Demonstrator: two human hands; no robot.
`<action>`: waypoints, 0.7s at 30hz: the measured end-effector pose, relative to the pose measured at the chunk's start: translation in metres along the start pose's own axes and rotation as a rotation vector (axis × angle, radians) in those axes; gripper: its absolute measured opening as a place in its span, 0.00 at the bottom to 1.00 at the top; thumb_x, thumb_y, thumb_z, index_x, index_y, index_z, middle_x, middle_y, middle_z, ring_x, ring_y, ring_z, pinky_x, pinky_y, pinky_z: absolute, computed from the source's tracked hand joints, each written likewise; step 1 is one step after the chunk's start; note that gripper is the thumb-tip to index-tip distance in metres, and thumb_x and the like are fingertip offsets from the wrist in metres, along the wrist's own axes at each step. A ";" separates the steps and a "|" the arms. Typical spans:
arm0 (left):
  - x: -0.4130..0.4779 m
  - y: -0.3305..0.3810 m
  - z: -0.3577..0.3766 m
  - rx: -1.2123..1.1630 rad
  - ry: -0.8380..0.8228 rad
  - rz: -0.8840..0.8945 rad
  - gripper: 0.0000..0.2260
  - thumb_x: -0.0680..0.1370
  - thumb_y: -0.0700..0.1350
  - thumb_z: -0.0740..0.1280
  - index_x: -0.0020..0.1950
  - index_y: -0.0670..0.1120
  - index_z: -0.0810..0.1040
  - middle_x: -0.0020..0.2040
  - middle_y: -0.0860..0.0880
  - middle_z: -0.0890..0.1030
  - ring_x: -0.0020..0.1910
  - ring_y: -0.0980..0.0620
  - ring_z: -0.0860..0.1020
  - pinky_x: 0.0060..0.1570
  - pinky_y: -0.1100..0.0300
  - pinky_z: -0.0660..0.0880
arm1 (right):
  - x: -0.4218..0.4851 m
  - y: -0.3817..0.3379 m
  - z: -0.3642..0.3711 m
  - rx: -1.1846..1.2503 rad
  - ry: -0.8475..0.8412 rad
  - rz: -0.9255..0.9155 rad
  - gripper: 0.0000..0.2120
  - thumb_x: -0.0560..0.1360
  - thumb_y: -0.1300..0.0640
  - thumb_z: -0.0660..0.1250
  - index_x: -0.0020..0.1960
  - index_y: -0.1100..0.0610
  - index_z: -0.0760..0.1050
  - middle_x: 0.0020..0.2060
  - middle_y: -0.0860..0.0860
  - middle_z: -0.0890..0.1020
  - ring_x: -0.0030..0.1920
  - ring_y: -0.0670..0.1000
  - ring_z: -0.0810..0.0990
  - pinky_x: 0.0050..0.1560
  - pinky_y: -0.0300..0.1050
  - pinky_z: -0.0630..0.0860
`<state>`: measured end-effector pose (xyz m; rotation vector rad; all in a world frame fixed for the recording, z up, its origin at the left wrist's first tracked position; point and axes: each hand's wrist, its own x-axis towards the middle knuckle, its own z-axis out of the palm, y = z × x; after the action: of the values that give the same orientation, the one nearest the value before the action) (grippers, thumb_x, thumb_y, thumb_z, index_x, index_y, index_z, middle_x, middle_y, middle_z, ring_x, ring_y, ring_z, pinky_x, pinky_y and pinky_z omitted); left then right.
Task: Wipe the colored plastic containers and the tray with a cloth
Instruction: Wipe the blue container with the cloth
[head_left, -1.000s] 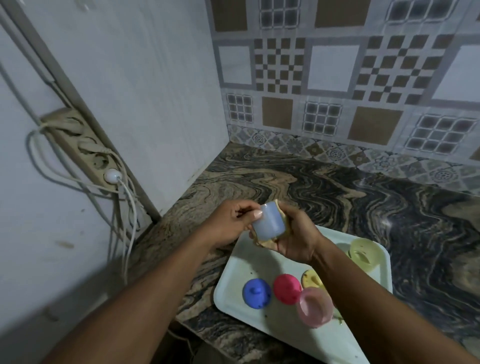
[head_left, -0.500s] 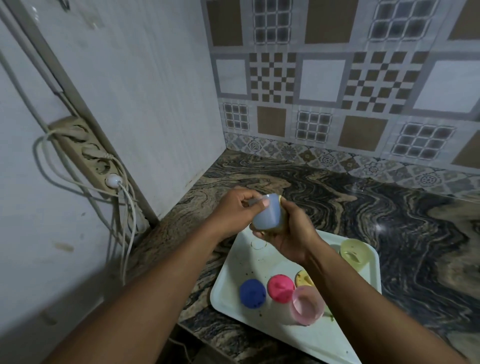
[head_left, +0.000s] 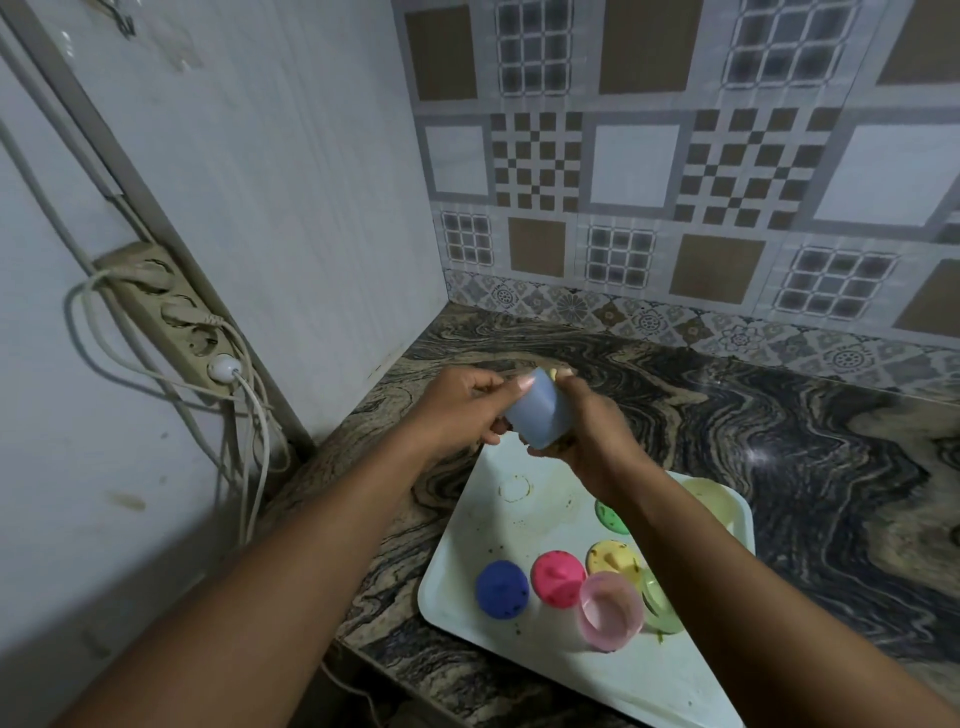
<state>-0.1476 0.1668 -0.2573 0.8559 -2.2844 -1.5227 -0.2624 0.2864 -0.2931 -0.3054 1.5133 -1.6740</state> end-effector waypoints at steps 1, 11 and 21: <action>0.003 0.007 -0.001 0.059 0.007 0.002 0.17 0.75 0.58 0.73 0.44 0.43 0.85 0.42 0.43 0.86 0.38 0.47 0.85 0.43 0.51 0.84 | 0.000 -0.002 0.003 -0.056 0.018 -0.072 0.18 0.83 0.45 0.58 0.59 0.57 0.77 0.56 0.65 0.80 0.52 0.65 0.82 0.46 0.57 0.82; -0.004 0.005 0.005 -0.225 0.094 -0.001 0.08 0.77 0.48 0.73 0.46 0.44 0.81 0.55 0.37 0.82 0.52 0.38 0.84 0.51 0.44 0.83 | 0.001 -0.023 0.006 -0.021 0.030 0.045 0.18 0.82 0.46 0.59 0.60 0.58 0.77 0.55 0.62 0.81 0.52 0.63 0.82 0.43 0.52 0.80; -0.001 0.008 0.002 -0.490 -0.026 -0.167 0.16 0.79 0.42 0.70 0.65 0.42 0.73 0.66 0.38 0.72 0.60 0.36 0.79 0.44 0.48 0.84 | -0.001 -0.021 0.011 -0.081 0.027 -0.105 0.15 0.83 0.49 0.58 0.53 0.57 0.79 0.50 0.60 0.83 0.50 0.60 0.83 0.45 0.54 0.80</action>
<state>-0.1506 0.1713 -0.2508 0.8959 -1.7600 -2.0523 -0.2631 0.2781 -0.2707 -0.4136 1.6123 -1.7066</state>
